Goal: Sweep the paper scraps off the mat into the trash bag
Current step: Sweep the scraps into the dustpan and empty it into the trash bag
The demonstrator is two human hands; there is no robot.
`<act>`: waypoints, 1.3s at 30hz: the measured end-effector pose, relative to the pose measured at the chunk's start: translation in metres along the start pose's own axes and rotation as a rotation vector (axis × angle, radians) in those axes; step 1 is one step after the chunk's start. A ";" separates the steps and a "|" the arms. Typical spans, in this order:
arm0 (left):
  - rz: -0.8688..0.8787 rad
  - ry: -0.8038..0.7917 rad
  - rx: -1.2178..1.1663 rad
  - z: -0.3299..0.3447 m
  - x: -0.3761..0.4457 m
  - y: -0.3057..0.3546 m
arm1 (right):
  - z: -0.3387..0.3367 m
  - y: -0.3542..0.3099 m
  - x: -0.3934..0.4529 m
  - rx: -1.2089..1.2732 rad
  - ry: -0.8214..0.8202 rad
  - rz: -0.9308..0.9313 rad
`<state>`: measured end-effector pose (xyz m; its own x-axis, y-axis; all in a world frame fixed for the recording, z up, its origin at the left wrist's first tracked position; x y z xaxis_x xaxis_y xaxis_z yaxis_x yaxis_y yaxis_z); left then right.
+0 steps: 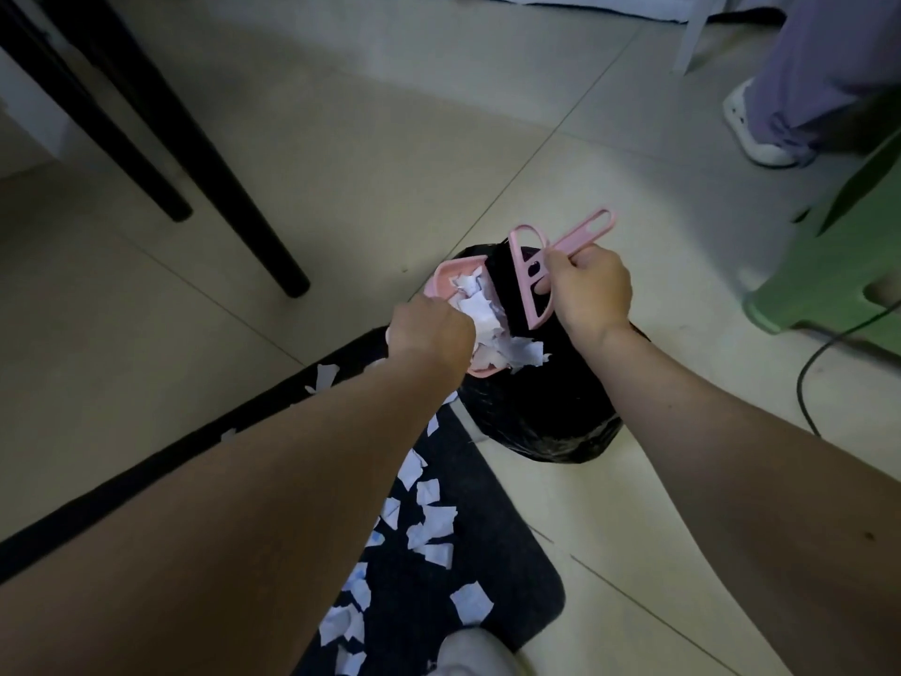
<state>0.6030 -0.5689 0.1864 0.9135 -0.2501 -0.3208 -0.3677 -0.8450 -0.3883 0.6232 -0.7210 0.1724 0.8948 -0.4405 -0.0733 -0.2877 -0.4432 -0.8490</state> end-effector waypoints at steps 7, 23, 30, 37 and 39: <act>0.004 0.094 0.056 -0.003 -0.006 -0.001 | 0.009 0.006 -0.003 -0.085 0.057 0.003; -0.003 0.199 0.175 -0.002 -0.014 -0.009 | 0.011 0.017 -0.009 -0.210 0.103 0.037; -0.149 0.145 -0.259 0.013 -0.021 -0.025 | 0.018 0.013 -0.019 -0.224 0.161 0.012; -0.154 0.039 -0.656 0.038 -0.038 -0.057 | 0.024 -0.007 -0.033 -0.252 0.248 -0.004; -0.187 -0.004 -0.785 0.046 -0.048 -0.074 | 0.028 -0.017 -0.039 -0.266 0.250 -0.020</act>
<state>0.5785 -0.4728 0.1901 0.9465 -0.0717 -0.3145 0.0218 -0.9586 0.2839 0.6029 -0.6749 0.1752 0.7992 -0.5927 0.1004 -0.3792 -0.6266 -0.6809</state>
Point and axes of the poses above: each hand's wrist, its own x-axis towards the middle knuckle, its own z-axis out of the palm, y = z × x, the point moved 1 cm from there along x, towards the middle knuckle
